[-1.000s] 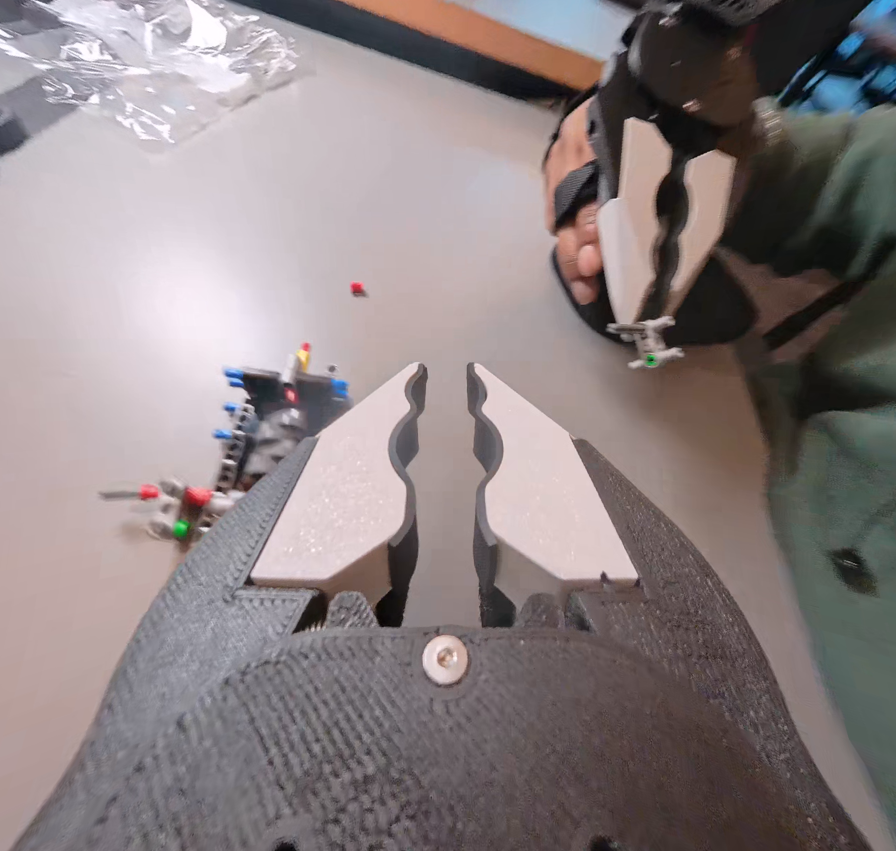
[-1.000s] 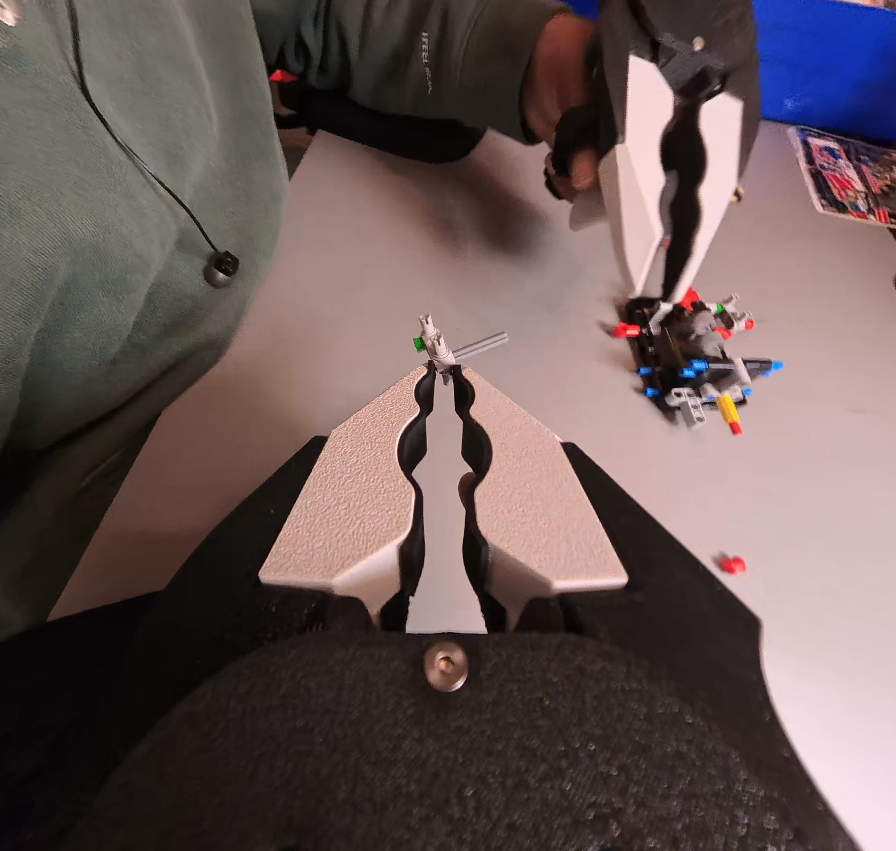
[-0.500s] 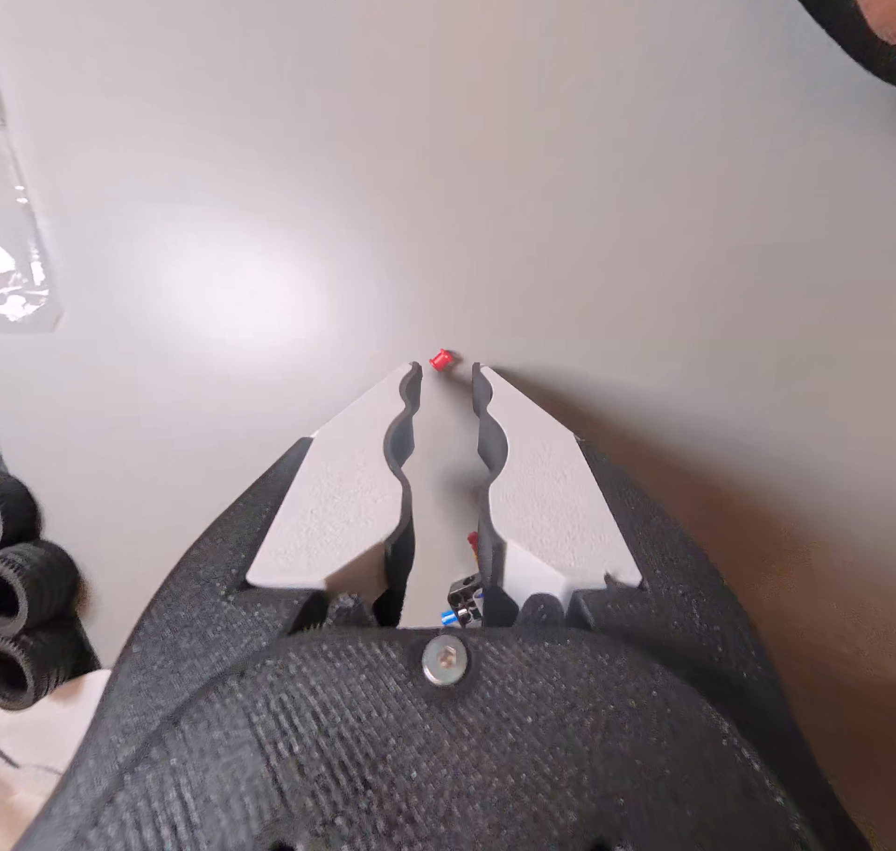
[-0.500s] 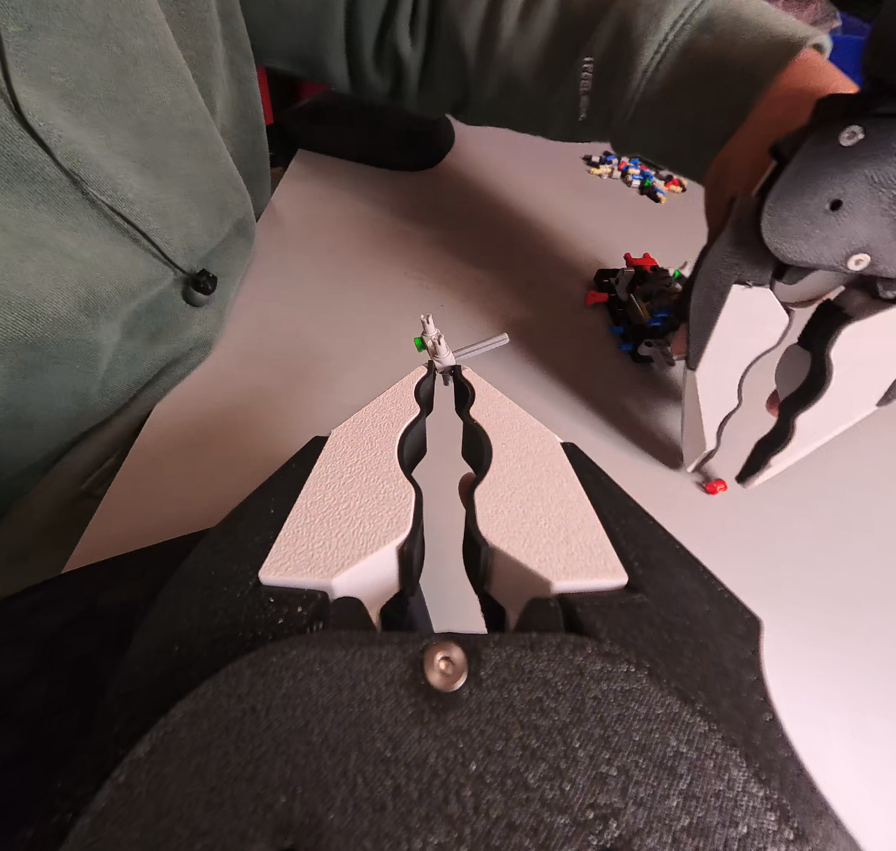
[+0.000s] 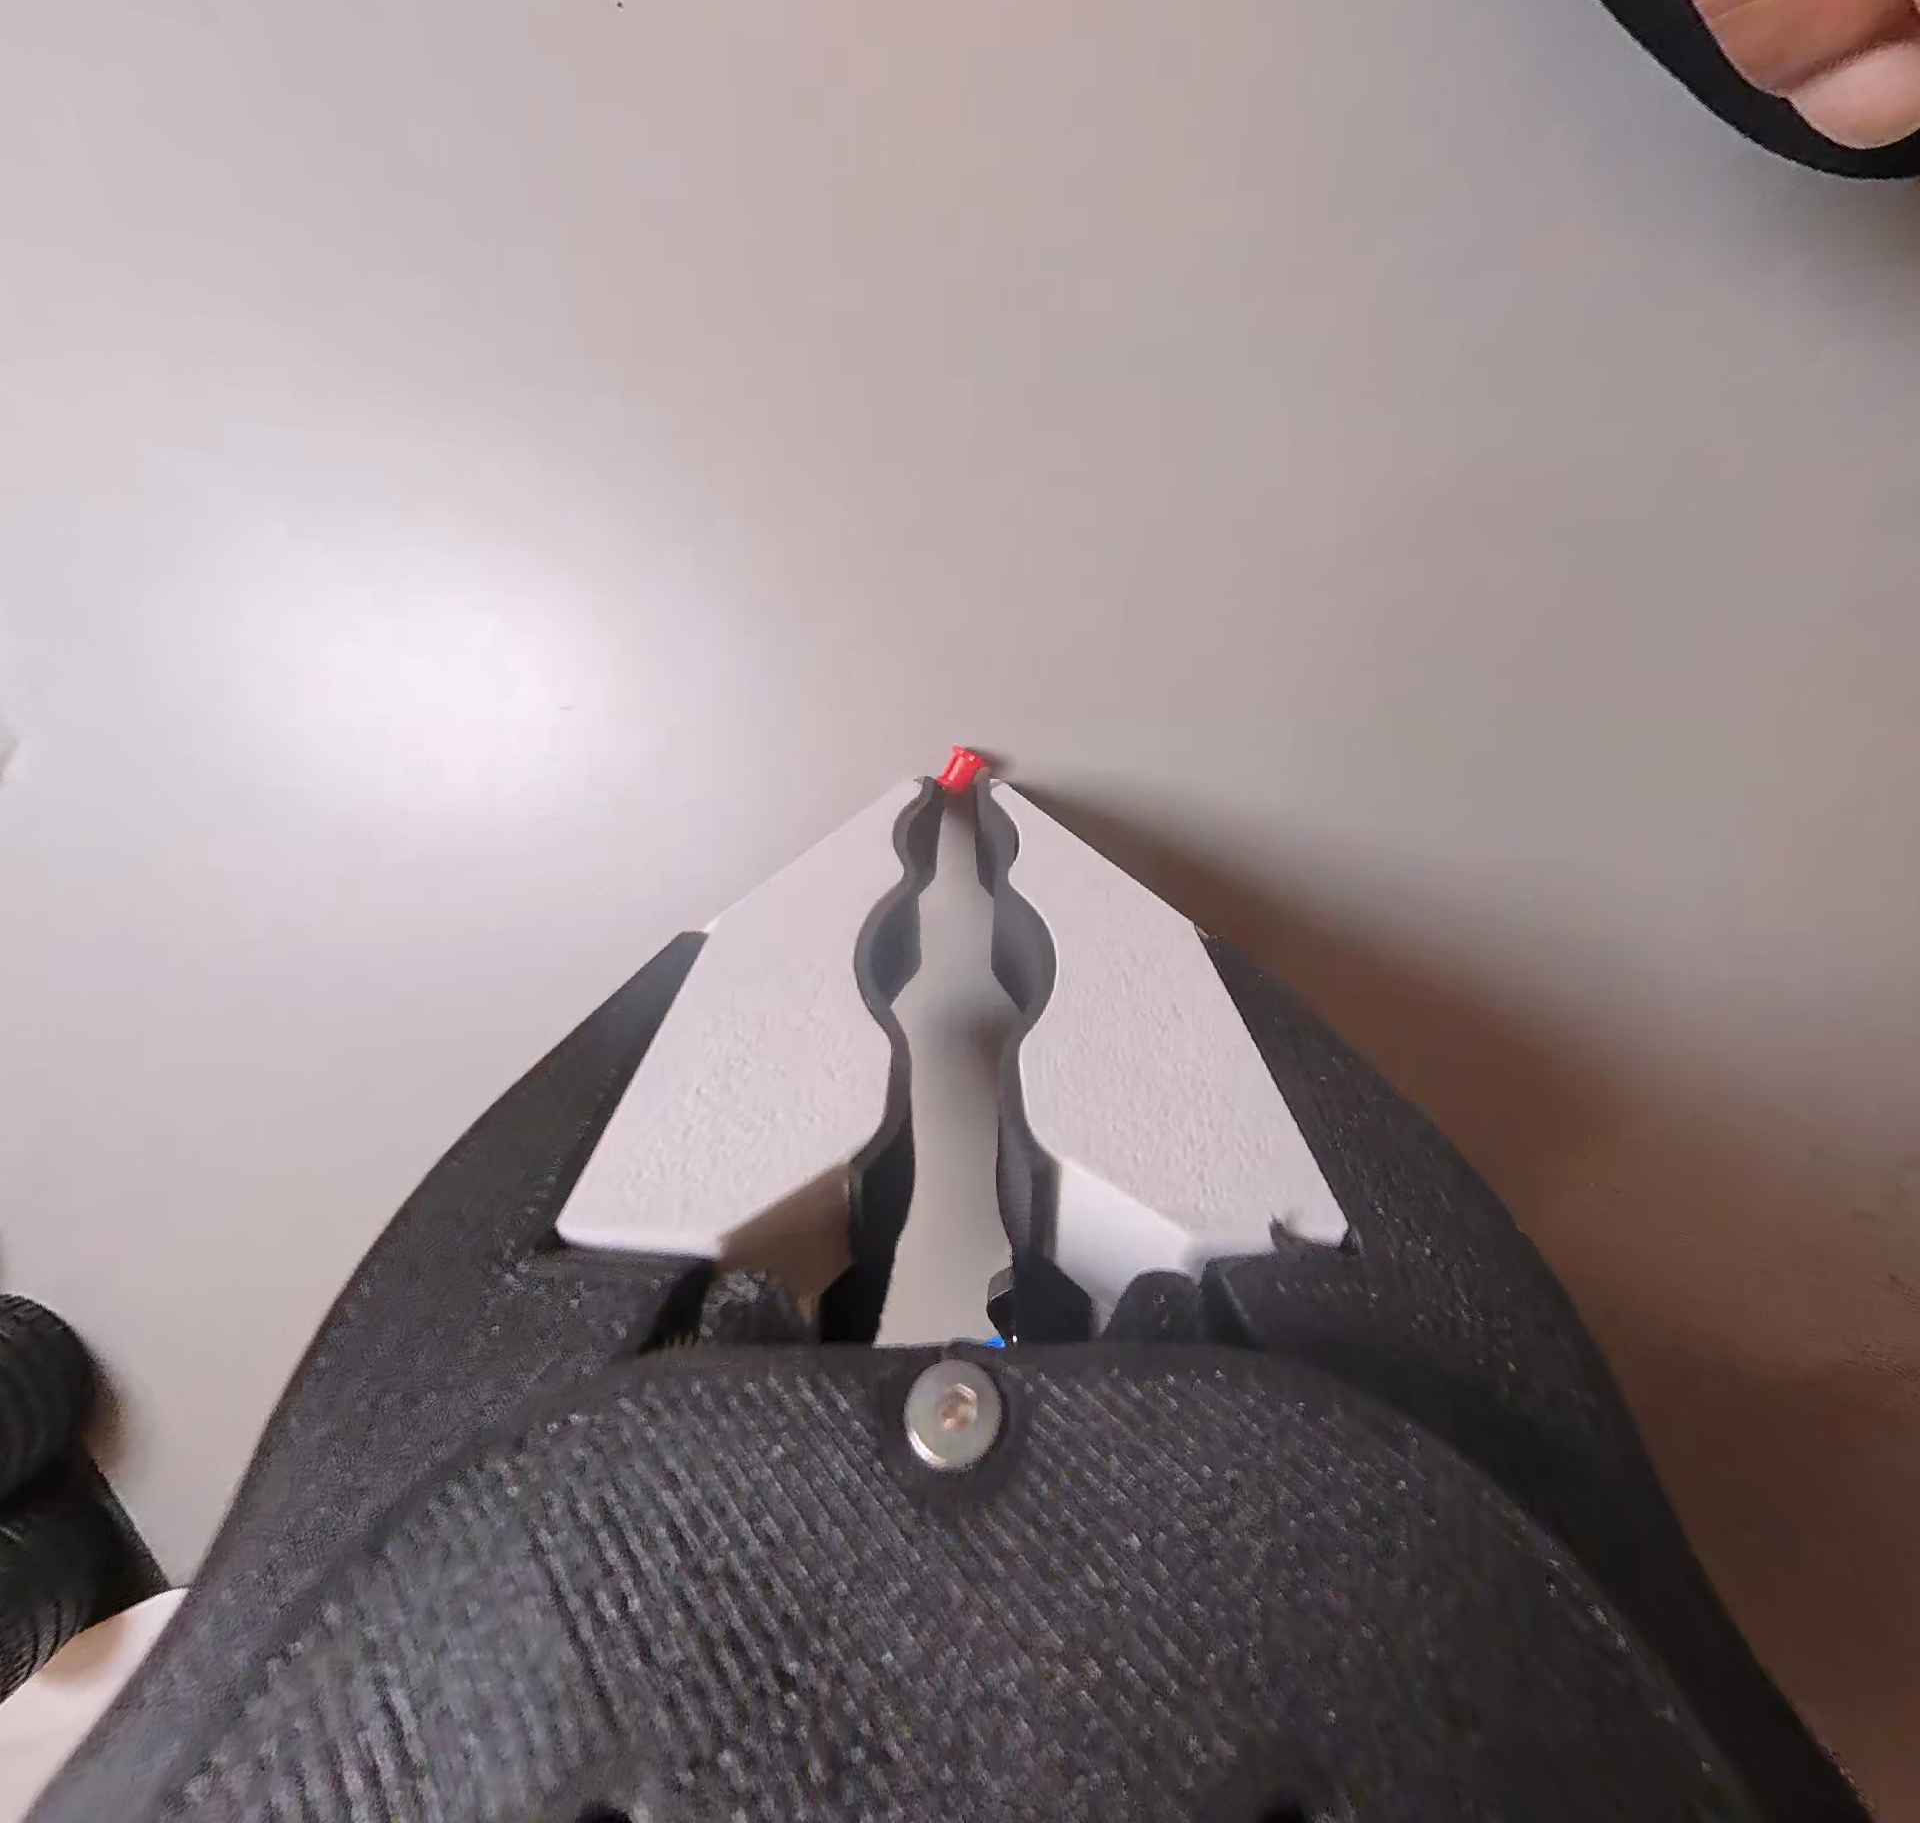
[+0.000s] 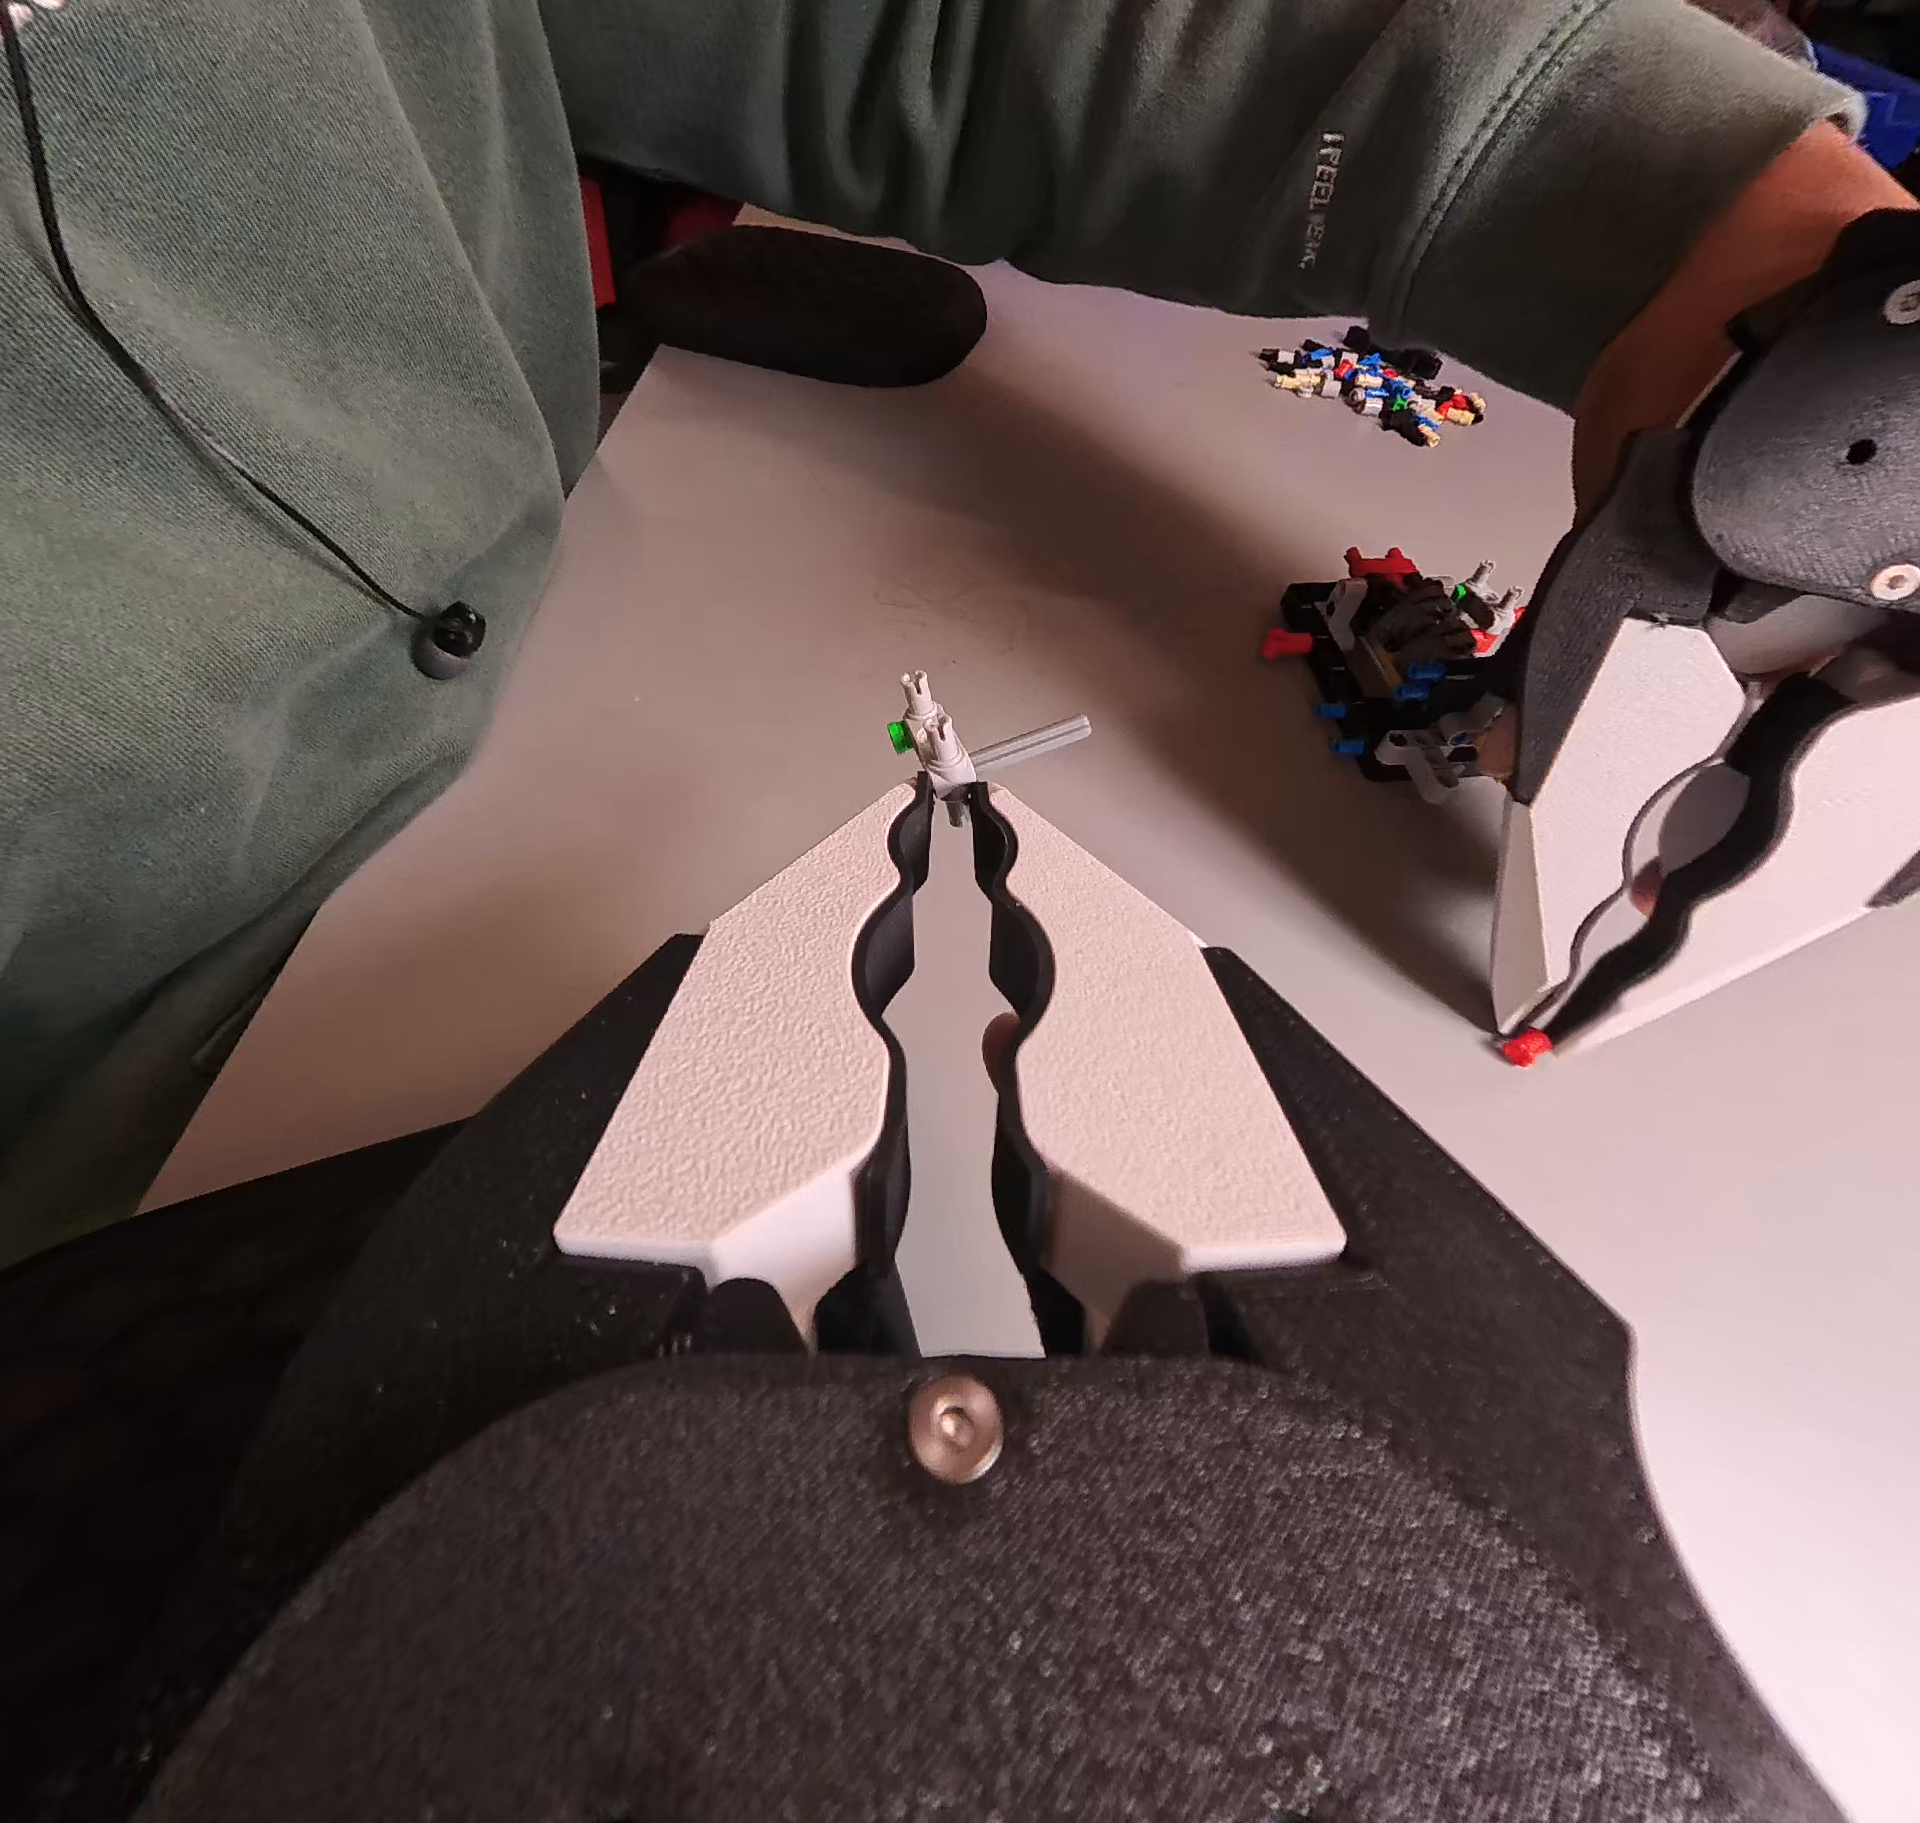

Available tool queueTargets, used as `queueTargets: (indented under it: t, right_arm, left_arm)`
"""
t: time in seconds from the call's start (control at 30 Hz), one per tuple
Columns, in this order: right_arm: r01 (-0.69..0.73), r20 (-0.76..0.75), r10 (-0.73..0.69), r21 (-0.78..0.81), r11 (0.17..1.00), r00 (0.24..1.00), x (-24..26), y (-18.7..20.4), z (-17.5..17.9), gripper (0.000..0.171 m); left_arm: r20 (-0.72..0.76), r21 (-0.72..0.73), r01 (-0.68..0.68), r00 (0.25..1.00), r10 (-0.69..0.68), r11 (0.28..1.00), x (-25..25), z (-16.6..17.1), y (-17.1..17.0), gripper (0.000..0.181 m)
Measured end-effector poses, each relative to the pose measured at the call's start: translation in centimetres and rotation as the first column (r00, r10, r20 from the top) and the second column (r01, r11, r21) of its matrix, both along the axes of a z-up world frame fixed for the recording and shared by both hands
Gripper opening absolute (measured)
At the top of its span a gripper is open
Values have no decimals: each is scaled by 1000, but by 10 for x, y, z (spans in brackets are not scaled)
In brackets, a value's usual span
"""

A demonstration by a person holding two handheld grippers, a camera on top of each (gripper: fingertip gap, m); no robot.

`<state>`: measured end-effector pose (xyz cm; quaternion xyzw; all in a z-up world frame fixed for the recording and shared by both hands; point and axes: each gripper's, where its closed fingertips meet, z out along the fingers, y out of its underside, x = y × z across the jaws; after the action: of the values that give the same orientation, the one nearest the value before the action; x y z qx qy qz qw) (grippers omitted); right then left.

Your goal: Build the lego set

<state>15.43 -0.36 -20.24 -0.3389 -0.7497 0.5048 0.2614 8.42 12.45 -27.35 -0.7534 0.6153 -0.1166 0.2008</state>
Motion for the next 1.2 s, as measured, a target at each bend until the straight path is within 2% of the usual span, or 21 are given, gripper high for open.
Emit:
queueTargets:
  t: [0.23, 0.5, 0.6, 0.7, 0.8, 0.93, 1.07, 1.2]
  right_arm:
    - [1, -2, -1, -8, 1000, 1000, 0, 0, 0, 5]
    - [12, -3, -12, -15, 1000, 1000, -2, 2, 0, 5]
    - [52, 0, -52, -4, 999, 999, -6, 10, 0, 5]
    - [50, -4, -50, -33, 998, 999, -8, 13, 6, 5]
    - [-13, -8, 12, -107, 994, 1000, -12, 4, 15, 5]
    - [-141, 22, 152, -264, 954, 988, -22, -20, 27, 4]
    - [-247, 72, 293, -371, 895, 954, -37, -49, 32, 4]
    - [-308, 130, 391, -414, 856, 911, -54, -70, 31, 4]
  left_arm:
    - [25, -9, 12, 1000, -12, 1000, 2, 0, -1, 9]
    - [33, -14, 20, 999, -20, 1000, 5, 0, -2, 5]
    - [119, 32, -4, 993, 0, 999, 12, 23, -7, 5]
    - [235, 79, -34, 972, 14, 996, 11, 60, -31, 5]
    - [307, 101, -58, 952, 24, 993, 2, 79, -70, 5]
    - [384, 156, -110, 922, 42, 982, -6, 87, -122, 4]
    - [474, 255, -207, 878, 65, 944, -11, 91, -157, 4]
    - [559, 208, -273, 821, 115, 939, -18, 87, -183, 5]
